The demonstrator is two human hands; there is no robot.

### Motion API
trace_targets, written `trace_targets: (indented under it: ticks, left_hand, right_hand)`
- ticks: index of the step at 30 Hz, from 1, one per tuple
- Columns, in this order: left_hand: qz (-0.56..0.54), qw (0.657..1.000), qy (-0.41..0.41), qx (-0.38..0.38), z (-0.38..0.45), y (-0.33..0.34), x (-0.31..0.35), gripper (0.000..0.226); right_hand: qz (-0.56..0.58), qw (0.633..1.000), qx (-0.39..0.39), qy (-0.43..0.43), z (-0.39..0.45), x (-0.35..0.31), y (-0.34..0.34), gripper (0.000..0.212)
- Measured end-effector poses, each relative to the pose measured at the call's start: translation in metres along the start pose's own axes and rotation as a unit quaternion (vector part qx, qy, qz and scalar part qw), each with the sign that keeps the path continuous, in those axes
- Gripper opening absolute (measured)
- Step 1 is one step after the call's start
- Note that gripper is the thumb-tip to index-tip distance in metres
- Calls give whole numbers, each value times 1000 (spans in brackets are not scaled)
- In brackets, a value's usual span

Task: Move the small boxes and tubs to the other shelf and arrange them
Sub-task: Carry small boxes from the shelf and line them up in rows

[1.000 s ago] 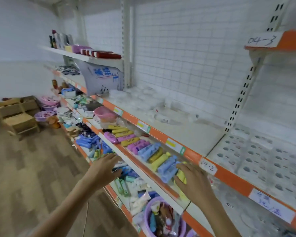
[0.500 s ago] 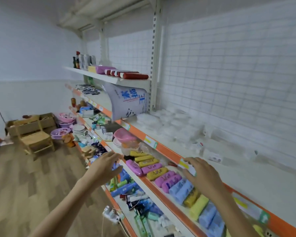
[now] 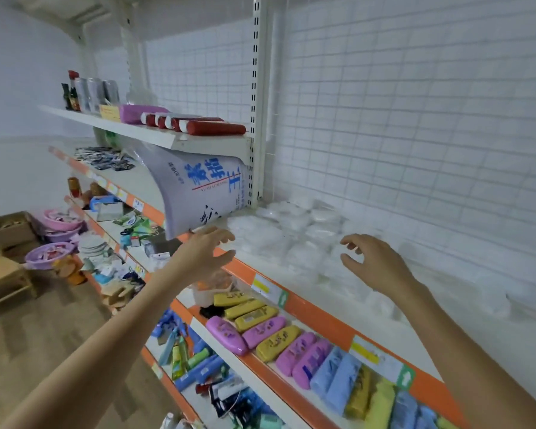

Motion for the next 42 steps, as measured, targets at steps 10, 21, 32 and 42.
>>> trace_targets:
  ticks: [10,21,32,42]
  left_hand:
    - [34,991,83,-101,206,77,-11,37]
    - [108,920,249,-284,283,181,-9,60]
    - [157,853,411,-280,298,220,-24,72]
    - [-43,856,378,-349,320,213,-49,49]
  right_hand:
    - [6,991,-112,72,119,64,70,39]
    - [-158,967,-184,80,173,74,126,61]
    - [-114,958,-194,176,184,65,133,62]
    - [75,948,-38,307,179,54,116,27]
Point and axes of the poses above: each hand's wrist, its own z-axis towards the middle knuckle, its own y-axis out of the palm, x = y × z, the point moved 2 cm from there along z, towards the middle knuckle, and after that the axes turned 5 degrees about x, right-handed, at the moved point
